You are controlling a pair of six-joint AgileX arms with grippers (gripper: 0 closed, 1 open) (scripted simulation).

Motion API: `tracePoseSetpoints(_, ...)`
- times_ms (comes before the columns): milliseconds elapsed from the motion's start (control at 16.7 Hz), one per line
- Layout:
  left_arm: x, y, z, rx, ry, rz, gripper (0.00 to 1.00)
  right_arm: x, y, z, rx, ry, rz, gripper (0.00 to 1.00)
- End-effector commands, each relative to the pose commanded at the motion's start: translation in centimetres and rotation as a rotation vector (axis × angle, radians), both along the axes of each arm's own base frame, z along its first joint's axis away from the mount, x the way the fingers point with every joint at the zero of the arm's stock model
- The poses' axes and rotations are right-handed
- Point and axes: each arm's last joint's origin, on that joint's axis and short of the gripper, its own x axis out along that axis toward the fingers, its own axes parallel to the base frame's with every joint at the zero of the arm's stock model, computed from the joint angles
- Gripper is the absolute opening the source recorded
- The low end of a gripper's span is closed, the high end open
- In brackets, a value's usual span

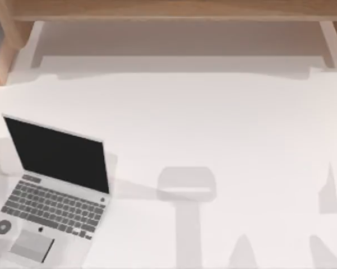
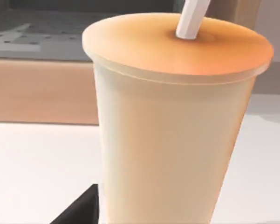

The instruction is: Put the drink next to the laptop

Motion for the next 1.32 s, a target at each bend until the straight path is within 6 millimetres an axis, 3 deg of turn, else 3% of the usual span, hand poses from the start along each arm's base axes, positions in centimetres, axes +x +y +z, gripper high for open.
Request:
tracePoseSetpoints(240,-0.1,1.3,-0.7,0.027,-0.024,0.006,1.00,0.0,0.0,0.0,0.000,0.000,0.000,1.00)
tracePoseSetpoints(600,0.0,1.3,-0.8,0.027,-0.024,0.005,1.00,0.0,0.0,0.0,0.000,0.000,0.000,1.00)
tracePoseSetpoints(780,1.7,1.6,-0.9,0.030,-0.026,0.006,1.00,0.0,0.0,0.0,0.000,0.000,0.000,1.00)
tracePoseSetpoints(1140,7.3,1.3,-1.5,0.030,-0.027,0.006,1.00,0.0,0.0,0.0,0.000,0.000,0.000,1.00)
tracePoseSetpoints(1320,7.9,1.2,-1.5,0.030,-0.027,0.006,1.00,0.0,0.0,0.0,0.000,0.000,0.000,1.00)
